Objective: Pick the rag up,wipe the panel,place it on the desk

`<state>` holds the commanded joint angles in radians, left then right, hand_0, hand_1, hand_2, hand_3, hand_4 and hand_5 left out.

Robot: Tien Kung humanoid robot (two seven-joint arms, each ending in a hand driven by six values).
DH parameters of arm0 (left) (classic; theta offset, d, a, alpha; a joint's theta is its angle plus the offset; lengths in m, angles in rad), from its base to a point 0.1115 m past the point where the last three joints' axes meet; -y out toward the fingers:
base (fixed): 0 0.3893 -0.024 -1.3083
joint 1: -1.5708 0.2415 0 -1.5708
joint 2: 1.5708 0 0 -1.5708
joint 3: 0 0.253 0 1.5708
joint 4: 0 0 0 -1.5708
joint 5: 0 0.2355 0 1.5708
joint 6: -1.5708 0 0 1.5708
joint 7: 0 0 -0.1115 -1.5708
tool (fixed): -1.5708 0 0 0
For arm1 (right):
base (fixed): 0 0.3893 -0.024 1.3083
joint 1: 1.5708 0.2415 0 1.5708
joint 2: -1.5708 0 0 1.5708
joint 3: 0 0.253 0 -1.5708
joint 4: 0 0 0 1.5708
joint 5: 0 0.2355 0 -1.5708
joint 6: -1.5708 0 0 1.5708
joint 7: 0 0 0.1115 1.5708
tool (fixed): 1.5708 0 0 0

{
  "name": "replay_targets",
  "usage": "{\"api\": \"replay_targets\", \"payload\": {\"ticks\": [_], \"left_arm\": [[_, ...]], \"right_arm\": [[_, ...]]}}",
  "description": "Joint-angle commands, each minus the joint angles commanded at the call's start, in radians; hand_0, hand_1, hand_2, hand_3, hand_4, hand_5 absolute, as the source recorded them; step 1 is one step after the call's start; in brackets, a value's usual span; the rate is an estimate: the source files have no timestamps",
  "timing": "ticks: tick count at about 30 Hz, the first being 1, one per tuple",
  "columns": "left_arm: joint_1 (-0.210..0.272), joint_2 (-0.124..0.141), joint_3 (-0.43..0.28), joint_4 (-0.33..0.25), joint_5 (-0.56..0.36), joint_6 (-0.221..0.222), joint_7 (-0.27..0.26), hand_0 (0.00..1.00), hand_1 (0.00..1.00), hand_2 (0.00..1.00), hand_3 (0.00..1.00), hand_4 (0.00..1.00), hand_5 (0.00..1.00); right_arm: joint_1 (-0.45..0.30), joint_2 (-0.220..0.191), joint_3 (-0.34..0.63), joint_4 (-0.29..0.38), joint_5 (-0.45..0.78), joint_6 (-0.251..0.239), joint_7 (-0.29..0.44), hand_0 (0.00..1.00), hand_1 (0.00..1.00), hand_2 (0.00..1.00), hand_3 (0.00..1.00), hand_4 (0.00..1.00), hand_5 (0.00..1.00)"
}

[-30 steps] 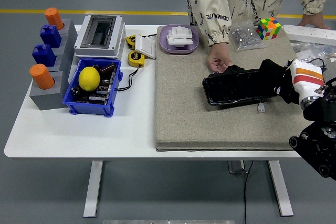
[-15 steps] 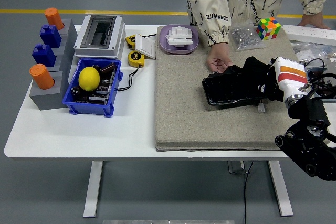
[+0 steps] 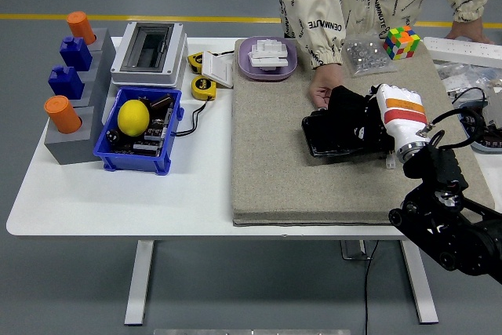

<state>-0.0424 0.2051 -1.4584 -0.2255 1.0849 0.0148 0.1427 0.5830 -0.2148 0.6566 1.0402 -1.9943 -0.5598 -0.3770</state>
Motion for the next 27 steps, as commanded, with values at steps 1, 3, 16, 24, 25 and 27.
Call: {"api": "replay_targets", "payload": {"ticks": [1,3,16,24,25,27], "left_arm": [[0.0,0.0,0.0,0.0,0.0,0.0,0.0,0.608,0.642,0.655,0.563,0.629,0.442],[0.0,0.0,0.001,0.0,0.0,0.0,0.0,0.608,0.642,0.655,0.563,0.629,0.442],[0.003,0.003,0.009,0.0,-0.002,0.0,0.0,0.608,0.641,0.655,0.562,0.628,0.442],[0.004,0.005,0.013,0.0,-0.002,0.0,0.0,0.608,0.642,0.654,0.562,0.628,0.441],[0.004,0.005,0.014,0.0,-0.003,0.0,0.0,0.608,0.642,0.654,0.562,0.628,0.441],[0.005,0.005,0.014,0.0,-0.003,0.0,0.0,0.608,0.642,0.654,0.562,0.628,0.44]], "right_arm": [[0.001,0.001,-0.007,0.005,-0.001,0.001,-0.001,0.294,0.389,0.419,0.435,0.969,0.055],[0.002,0.005,-0.019,0.014,-0.001,0.001,-0.003,0.294,0.389,0.419,0.435,0.969,0.055],[-0.013,0.044,-0.079,0.051,0.0,-0.001,-0.008,0.294,0.389,0.419,0.434,0.969,0.055],[-0.005,0.057,-0.15,0.085,0.003,0.003,-0.012,0.297,0.389,0.419,0.434,0.968,0.055],[-0.004,0.057,-0.156,0.088,0.003,0.003,-0.013,0.297,0.389,0.419,0.434,0.968,0.055],[-0.001,0.059,-0.171,0.094,0.003,0.004,-0.013,0.297,0.389,0.418,0.434,0.967,0.054]]}}
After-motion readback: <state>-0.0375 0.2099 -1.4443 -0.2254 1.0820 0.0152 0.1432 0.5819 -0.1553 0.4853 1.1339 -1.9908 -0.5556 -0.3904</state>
